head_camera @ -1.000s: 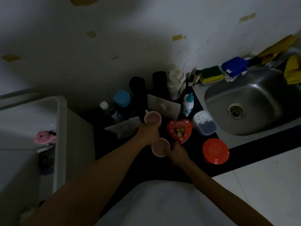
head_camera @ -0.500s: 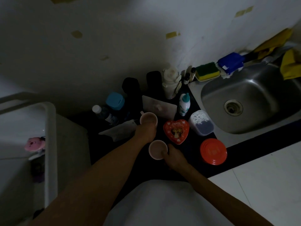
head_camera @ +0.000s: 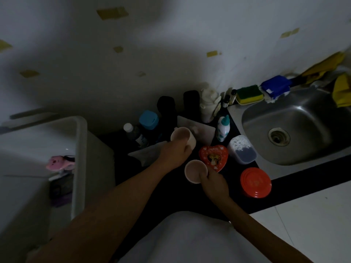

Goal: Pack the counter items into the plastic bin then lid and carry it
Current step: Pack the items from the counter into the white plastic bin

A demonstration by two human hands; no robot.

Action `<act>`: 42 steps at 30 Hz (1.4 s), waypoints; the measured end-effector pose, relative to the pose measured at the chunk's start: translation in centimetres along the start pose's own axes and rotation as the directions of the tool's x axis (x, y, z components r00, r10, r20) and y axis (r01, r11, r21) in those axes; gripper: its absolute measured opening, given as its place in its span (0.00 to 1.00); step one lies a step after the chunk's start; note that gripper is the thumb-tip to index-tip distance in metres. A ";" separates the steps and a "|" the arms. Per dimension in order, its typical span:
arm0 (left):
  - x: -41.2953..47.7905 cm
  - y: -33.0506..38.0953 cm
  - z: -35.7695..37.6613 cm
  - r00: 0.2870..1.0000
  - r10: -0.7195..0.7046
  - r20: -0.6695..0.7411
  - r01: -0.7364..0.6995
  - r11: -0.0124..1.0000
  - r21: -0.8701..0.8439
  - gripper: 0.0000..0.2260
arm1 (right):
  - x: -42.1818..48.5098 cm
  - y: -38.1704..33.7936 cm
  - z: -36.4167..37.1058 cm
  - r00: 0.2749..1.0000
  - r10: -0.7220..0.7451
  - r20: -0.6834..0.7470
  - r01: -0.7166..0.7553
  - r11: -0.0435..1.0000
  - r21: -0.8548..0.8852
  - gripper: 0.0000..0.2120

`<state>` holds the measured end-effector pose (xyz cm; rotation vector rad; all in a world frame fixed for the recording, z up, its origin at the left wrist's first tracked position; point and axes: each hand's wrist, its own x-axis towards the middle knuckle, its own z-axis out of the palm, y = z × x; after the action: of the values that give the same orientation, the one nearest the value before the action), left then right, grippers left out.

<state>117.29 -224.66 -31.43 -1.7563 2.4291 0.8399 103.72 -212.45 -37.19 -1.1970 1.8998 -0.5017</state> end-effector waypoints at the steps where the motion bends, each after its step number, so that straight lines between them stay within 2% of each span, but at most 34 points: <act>1: -0.4 0.1 -0.6 1.000 0.012 -0.013 -0.012 1.000 -0.007 0.11 | -0.2 -0.4 -0.3 1.000 -0.017 -0.019 0.017 1.000 0.017 0.14; 4: -1.8 0.1 -1.9 0.997 0.010 -0.070 -0.010 1.000 0.002 0.13 | -0.7 -1.6 -1.4 0.994 -0.074 -0.083 0.077 0.996 0.033 0.13; 8: -4.3 0.1 -3.6 0.993 -0.041 -0.112 0.040 0.999 -0.015 0.16 | -1.4 -2.7 -2.0 0.986 -0.081 -0.145 0.087 0.996 0.035 0.14; 12: -7.5 -0.2 -5.9 0.987 -0.055 -0.150 0.037 0.992 -0.123 0.21 | -2.8 -4.2 -2.6 0.978 -0.077 -0.193 0.095 0.992 0.086 0.18; 14: -9.4 -0.7 -7.4 0.981 -0.045 -0.190 0.016 0.988 -0.153 0.21 | -3.5 -5.6 -3.1 0.973 -0.099 -0.209 0.120 0.988 0.094 0.15; 18: -13.1 -2.2 -10.4 0.947 -0.030 -0.320 -0.035 0.981 -0.193 0.25 | -5.0 -8.9 -4.3 0.948 -0.163 -0.272 0.198 0.975 0.106 0.14; 23: -17.3 -5.4 -14.7 0.883 -0.031 -0.468 -0.083 0.972 -0.222 0.31 | -6.6 -14.9 -4.8 0.915 -0.247 -0.318 0.269 0.963 0.025 0.15; 26: -19.6 -7.9 -17.1 0.837 -0.043 -0.545 -0.106 0.965 -0.239 0.32 | -7.9 -19.1 -4.2 0.896 -0.326 -0.301 0.347 0.938 0.017 0.14; 28: -20.9 -9.3 -18.1 0.818 -0.047 -0.573 -0.113 0.964 -0.240 0.26 | -8.7 -21.3 -3.5 0.874 -0.384 -0.299 0.402 0.916 -0.001 0.13; 30: -22.7 -11.1 -18.9 0.798 -0.070 -0.598 -0.101 0.964 -0.247 0.24 | -9.4 -23.5 -2.0 0.852 -0.445 -0.275 0.451 0.891 -0.043 0.13; 36: -27.9 -17.7 -20.0 0.757 -0.150 -0.637 -0.020 0.968 -0.252 0.24 | -11.0 -29.4 3.0 0.790 -0.586 -0.182 0.575 0.810 -0.114 0.14; 42: -31.2 -23.5 -18.8 0.743 -0.228 -0.629 0.147 0.973 -0.179 0.20 | -12.7 -33.3 9.0 0.723 -0.691 -0.024 0.683 0.719 -0.128 0.15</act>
<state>154.78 -210.77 -14.70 -2.6524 2.5063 0.3869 132.14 -216.11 -14.14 -1.9993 1.4897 -0.8460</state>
